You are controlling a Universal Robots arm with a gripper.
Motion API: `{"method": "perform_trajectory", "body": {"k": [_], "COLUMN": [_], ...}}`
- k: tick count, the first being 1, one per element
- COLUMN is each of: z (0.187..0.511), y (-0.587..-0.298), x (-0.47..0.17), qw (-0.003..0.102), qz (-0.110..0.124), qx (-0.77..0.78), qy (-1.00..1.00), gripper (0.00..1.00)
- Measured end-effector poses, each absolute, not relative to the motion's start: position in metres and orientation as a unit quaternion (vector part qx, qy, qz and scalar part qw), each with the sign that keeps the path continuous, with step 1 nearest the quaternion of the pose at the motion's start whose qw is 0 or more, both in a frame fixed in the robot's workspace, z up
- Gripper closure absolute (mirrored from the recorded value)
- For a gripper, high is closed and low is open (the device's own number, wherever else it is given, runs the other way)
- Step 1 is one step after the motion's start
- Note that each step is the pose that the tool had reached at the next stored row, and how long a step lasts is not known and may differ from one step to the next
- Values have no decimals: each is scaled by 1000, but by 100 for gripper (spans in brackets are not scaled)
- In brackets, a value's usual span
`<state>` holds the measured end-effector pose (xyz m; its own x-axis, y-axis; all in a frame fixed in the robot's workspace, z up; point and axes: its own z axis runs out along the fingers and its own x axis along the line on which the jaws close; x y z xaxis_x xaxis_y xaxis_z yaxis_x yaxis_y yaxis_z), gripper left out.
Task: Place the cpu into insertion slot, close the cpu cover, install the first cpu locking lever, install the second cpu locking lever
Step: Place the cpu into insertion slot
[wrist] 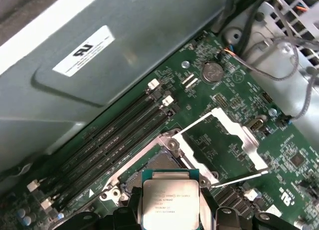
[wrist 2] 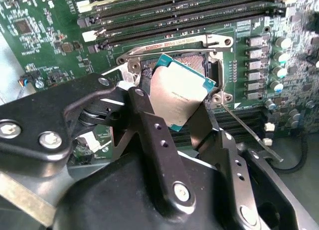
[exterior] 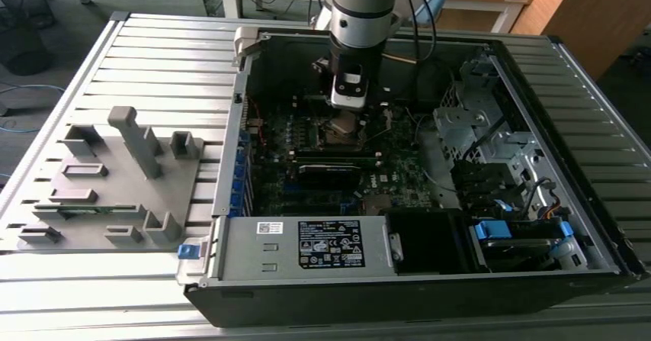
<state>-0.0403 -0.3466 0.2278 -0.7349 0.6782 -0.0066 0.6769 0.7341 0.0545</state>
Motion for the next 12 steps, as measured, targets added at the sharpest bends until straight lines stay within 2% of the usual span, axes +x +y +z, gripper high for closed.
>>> {"method": "perform_trajectory", "body": {"k": [12], "z": [227], "y": [-347], "x": [-40], "qw": [14], "qz": [23], "qx": [407], "qy": [913], "gripper": [46]}}
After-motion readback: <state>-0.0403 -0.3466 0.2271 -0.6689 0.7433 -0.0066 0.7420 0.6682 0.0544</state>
